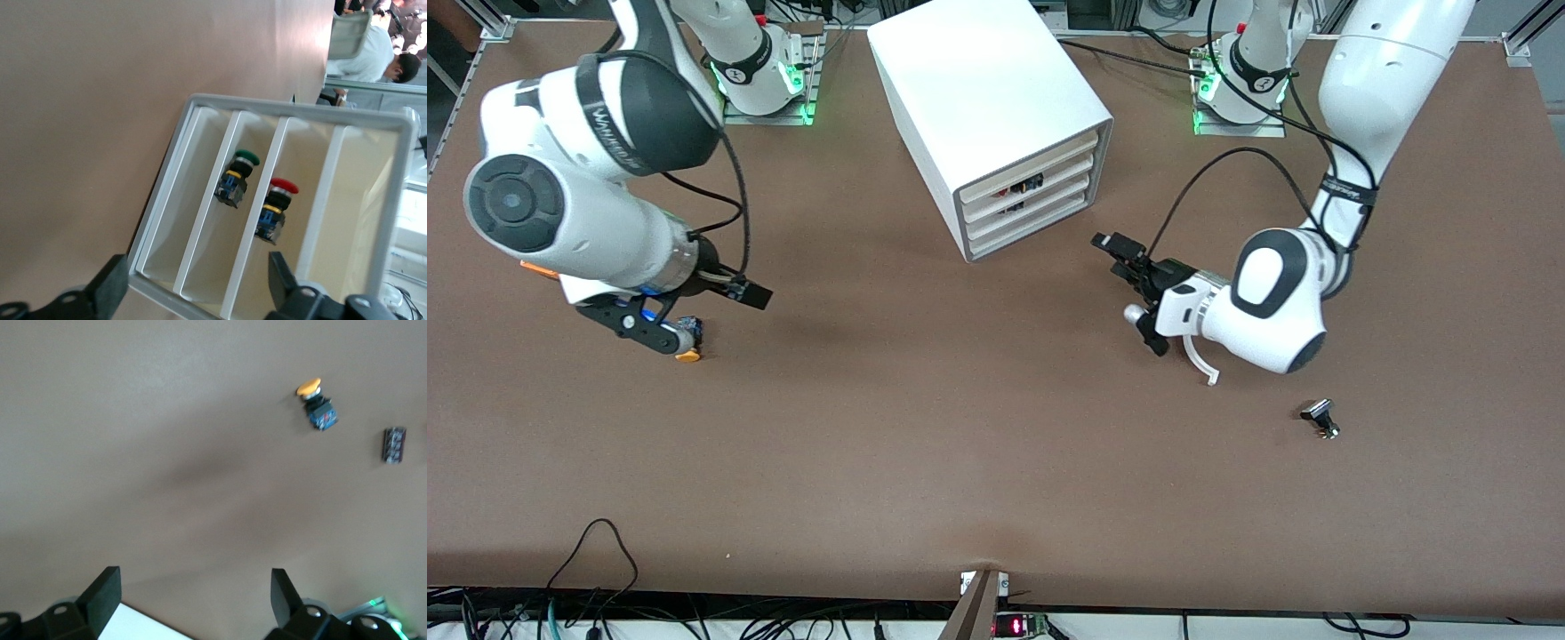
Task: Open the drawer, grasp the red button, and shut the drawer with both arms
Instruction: 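Grasp the drawer handle with the left gripper, then pull the drawer out of the white cabinet with the left gripper, then lower the right gripper into the open drawer onto the red button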
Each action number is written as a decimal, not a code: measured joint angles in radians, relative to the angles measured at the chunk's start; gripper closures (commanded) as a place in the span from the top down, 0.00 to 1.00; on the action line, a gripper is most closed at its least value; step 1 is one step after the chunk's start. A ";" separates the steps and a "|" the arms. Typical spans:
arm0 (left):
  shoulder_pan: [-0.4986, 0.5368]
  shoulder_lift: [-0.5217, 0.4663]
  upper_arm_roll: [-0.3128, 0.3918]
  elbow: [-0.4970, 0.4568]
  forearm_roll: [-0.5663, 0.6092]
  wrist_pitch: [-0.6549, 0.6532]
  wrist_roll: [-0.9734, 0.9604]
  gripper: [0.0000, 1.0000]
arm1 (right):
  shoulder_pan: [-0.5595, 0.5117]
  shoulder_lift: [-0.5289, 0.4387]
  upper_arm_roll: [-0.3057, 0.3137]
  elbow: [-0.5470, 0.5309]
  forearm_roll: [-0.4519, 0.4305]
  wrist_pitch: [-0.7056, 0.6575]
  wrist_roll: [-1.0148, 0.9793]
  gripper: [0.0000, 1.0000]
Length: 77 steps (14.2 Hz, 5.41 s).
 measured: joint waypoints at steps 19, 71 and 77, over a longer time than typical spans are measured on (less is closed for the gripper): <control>-0.001 -0.118 -0.110 -0.362 -0.222 0.165 0.268 0.00 | 0.151 0.073 0.001 0.085 0.072 0.140 0.416 0.99; 0.153 0.108 -0.082 0.054 -0.049 -0.008 0.214 0.00 | 0.383 0.272 0.002 0.318 0.124 0.365 0.941 0.99; 0.157 0.127 -0.068 0.091 -0.037 -0.023 0.199 1.00 | 0.489 0.358 0.002 0.321 0.124 0.502 1.013 0.99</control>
